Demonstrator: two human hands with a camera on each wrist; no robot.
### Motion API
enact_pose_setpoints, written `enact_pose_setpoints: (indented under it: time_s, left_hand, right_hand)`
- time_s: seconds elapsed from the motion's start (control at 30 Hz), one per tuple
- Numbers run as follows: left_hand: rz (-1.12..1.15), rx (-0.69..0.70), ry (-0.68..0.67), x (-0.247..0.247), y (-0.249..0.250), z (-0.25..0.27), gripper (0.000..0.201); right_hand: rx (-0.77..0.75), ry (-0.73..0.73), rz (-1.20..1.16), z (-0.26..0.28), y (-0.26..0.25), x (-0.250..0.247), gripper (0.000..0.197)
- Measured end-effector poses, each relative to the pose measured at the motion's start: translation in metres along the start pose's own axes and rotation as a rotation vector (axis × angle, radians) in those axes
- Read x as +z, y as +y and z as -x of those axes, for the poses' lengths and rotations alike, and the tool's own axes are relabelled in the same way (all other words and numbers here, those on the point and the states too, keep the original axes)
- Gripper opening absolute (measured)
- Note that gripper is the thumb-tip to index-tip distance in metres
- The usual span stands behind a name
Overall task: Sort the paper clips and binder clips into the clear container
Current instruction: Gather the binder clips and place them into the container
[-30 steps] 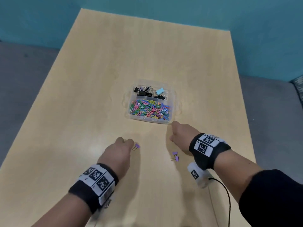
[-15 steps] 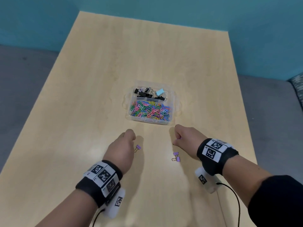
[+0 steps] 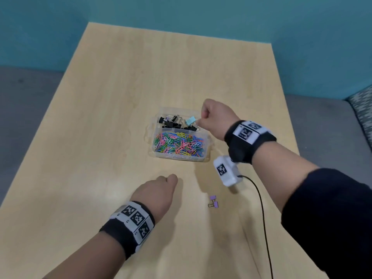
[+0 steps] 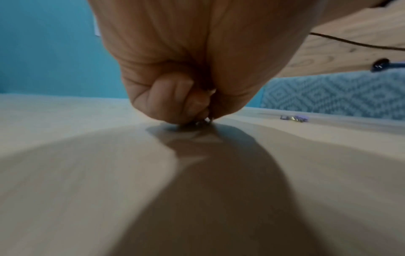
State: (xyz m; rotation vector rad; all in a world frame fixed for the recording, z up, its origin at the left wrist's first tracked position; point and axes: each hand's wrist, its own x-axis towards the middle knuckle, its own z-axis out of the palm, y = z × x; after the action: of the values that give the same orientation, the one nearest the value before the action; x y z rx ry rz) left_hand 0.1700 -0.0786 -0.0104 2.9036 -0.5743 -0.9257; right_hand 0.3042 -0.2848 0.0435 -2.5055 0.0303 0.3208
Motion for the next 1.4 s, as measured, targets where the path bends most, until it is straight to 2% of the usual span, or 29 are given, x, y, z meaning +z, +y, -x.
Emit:
enact_pose_setpoints:
  time_s: [0.07,0.13,0.2,0.3,0.37,0.43,0.53,0.57,0.63,0.73,0.83,0.93,1.07,1.1,1.17,1.23,1.4]
  left_hand:
    - [-0.009,0.008,-0.025,-0.005,0.002,-0.001,0.023]
    - [0.029,0.001,-0.011,-0.008,0.001,-0.001,0.020]
    - [0.105,-0.014,0.045,-0.014,-0.003,-0.003,0.015]
    - [0.173,0.006,0.193,-0.041,-0.009,-0.019,0.013]
    - [0.139,0.035,0.313,-0.067,-0.014,-0.037,0.014]
    - [0.093,0.053,0.390,-0.092,-0.016,-0.058,0.011]
    - [0.033,0.039,0.414,-0.121,-0.016,-0.089,0.014]
    - [0.015,0.049,0.421,-0.127,-0.016,-0.098,0.013]
    - [-0.027,0.078,0.455,-0.136,-0.014,-0.109,0.012]
    - [-0.032,0.123,0.559,-0.135,0.002,-0.104,0.024]
    - [0.049,0.253,0.620,-0.115,0.029,-0.078,0.018]
    - [0.139,0.325,0.514,-0.085,0.051,-0.046,0.015]
    - [0.170,0.268,0.147,-0.027,0.067,-0.010,0.014]
    - [0.183,0.270,0.092,-0.014,0.069,-0.006,0.015]
    - [0.207,0.257,0.061,0.006,0.071,-0.003,0.019]
    - [0.222,0.235,0.088,0.017,0.071,-0.004,0.018]
    - [0.333,0.171,0.128,0.023,0.071,-0.010,0.012]
  right_hand:
    - [-0.030,-0.090,0.038,-0.013,-0.009,0.005,0.021]
    - [-0.054,-0.171,0.134,-0.015,-0.011,0.008,0.030]
    - [-0.079,-0.156,0.250,-0.005,-0.007,0.004,0.035]
    - [-0.110,-0.080,0.228,0.035,0.010,-0.001,0.010]
    - [-0.075,-0.160,0.219,0.074,0.027,0.003,0.006]
    - [-0.010,-0.310,0.228,0.113,0.043,0.014,0.012]
    - [0.038,-0.447,0.249,0.156,0.058,0.036,0.037]
    - [0.034,-0.455,0.252,0.165,0.062,0.044,0.043]
    - [0.010,-0.425,0.278,0.177,0.064,0.060,0.043]
    - [-0.049,-0.312,0.284,0.181,0.070,0.078,0.023]
    - [-0.094,-0.274,0.284,0.179,0.076,0.085,0.017]
    - [-0.096,-0.283,0.219,0.175,0.075,0.080,0.020]
    - [-0.088,-0.259,0.185,0.173,0.072,0.078,0.017]
    - [-0.097,-0.268,0.189,0.174,0.073,0.078,0.018]
    - [-0.115,-0.288,0.189,0.174,0.074,0.078,0.018]
    - [-0.119,-0.287,0.160,0.173,0.073,0.075,0.013]
    - [-0.137,-0.298,0.126,0.170,0.066,0.077,0.010]
